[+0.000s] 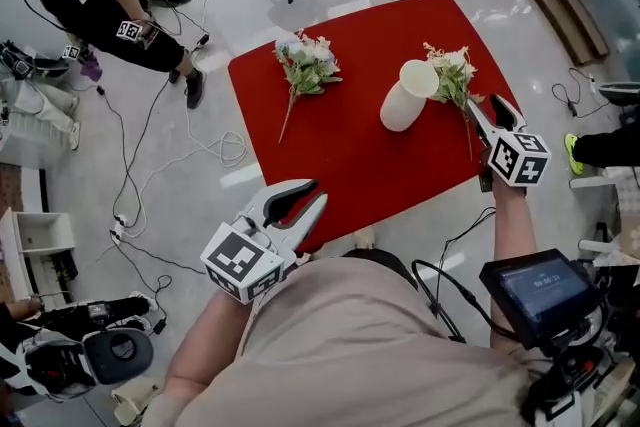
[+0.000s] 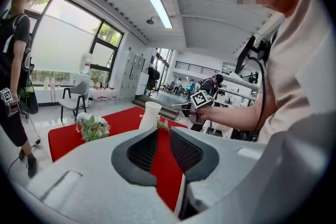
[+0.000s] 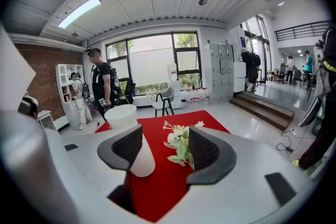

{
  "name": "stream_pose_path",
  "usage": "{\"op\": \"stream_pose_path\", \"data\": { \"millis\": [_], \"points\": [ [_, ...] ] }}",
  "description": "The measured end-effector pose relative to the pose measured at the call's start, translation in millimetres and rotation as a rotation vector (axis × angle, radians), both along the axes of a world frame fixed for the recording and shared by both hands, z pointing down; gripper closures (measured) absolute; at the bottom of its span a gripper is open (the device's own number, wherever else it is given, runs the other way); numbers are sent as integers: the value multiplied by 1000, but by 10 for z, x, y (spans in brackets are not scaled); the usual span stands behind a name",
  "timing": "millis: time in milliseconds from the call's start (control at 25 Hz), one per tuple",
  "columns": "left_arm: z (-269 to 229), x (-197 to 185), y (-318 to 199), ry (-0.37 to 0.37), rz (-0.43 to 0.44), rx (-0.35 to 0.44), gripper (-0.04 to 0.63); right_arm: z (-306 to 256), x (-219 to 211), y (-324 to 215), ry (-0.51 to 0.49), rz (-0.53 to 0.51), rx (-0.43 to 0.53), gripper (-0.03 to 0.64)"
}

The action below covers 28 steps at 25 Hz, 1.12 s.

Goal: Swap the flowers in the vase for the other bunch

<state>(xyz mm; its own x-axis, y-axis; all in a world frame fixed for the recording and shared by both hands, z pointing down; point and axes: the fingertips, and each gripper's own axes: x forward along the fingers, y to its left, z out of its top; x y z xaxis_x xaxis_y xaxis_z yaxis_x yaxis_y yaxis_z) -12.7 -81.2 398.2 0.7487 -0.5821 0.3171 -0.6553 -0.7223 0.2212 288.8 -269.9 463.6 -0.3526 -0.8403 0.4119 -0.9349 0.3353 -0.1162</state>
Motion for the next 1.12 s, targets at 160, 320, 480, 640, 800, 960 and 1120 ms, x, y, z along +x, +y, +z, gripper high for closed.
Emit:
{"op": "stream_pose_path", "data": {
  "millis": [160, 320, 480, 640, 800, 960, 1120],
  "points": [
    [23, -195, 38, -5, 15, 7, 540, -401, -522, 317, -29, -55, 54, 333],
    [53, -370, 80, 10, 28, 8, 540, -562, -1155, 564, -30, -144, 64, 336],
    [38, -524, 143, 21, 48, 6, 540, -498, -1756, 760, -31, -232, 34, 336],
    [51, -729, 219, 14, 55, 14, 540, -231, -2338, 907, -44, -322, -29, 336],
    [59, -931, 251, 1, 59, 20, 538, 43, -2834, 859, -71, -390, -95, 336],
    [124, -1176, 245, -4, 46, 6, 538, 320, -3248, 600, -131, -396, -164, 334],
    [173, -1445, 233, -4, 18, -1, 535, 566, -3555, 209, -149, -354, -208, 298]
  ]
}}
